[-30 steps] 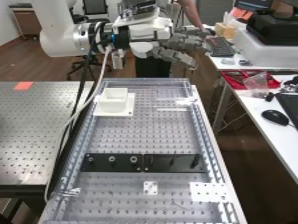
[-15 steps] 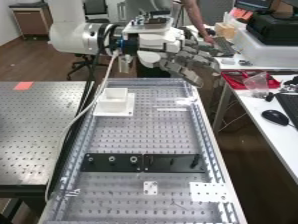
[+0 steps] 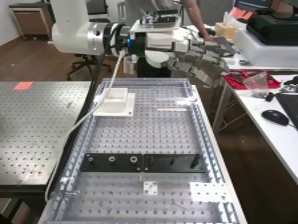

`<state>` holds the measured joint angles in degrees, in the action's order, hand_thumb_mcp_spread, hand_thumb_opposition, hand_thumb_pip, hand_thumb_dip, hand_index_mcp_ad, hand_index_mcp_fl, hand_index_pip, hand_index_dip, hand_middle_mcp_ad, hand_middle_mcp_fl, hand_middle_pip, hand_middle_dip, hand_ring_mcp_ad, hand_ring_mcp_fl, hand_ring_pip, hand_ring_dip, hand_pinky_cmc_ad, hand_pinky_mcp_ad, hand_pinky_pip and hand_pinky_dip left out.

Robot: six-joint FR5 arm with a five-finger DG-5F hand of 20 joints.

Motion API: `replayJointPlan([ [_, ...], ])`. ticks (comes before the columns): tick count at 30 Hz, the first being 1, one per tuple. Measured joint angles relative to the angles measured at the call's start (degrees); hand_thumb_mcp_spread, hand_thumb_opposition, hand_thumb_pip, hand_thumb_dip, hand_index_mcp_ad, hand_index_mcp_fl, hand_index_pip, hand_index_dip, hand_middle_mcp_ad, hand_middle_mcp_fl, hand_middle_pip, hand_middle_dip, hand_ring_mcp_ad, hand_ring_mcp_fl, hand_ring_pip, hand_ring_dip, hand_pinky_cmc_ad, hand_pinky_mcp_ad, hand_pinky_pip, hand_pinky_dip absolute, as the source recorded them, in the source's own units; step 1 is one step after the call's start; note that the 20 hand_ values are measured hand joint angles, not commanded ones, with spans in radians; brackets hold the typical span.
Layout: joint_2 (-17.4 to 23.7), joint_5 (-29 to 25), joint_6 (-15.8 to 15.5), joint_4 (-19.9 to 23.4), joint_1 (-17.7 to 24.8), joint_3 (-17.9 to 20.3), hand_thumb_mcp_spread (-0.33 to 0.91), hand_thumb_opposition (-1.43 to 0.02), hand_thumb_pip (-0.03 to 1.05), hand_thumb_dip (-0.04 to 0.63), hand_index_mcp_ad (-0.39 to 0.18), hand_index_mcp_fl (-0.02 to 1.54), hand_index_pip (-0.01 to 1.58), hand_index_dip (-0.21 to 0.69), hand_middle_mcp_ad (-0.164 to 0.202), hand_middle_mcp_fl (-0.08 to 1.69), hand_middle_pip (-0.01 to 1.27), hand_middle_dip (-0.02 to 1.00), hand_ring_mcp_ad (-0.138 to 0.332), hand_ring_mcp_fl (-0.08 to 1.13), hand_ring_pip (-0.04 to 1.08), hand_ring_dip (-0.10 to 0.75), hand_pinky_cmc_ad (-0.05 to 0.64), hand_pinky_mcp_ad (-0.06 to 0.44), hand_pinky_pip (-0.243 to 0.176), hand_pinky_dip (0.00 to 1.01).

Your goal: Grab the chopstick and place it in the clear container

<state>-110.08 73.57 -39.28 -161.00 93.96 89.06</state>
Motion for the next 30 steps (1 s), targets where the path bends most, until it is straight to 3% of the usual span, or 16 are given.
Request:
replayJointPlan([
  [27, 1.45, -0.93, 0.41, 0.44, 0.29, 2.19, 0.07, -0.79, 0.72, 0.079, -0.066, 0.06, 0.09, 0.164, 0.07, 0.15, 0.12, 0.39, 0.175, 0.03, 0.1, 0.253, 0.464, 0.33, -0.084, 0.45],
  [30, 1.36, -2.03, 0.47, 0.08, 0.33, 1.99, 0.06, -0.79, 0.72, 0.079, -0.056, 0.06, 0.09, 0.164, 0.087, 0.15, 0.12, 0.39, 0.173, 0.03, 0.1, 0.253, 0.464, 0.33, -0.075, 0.46],
])
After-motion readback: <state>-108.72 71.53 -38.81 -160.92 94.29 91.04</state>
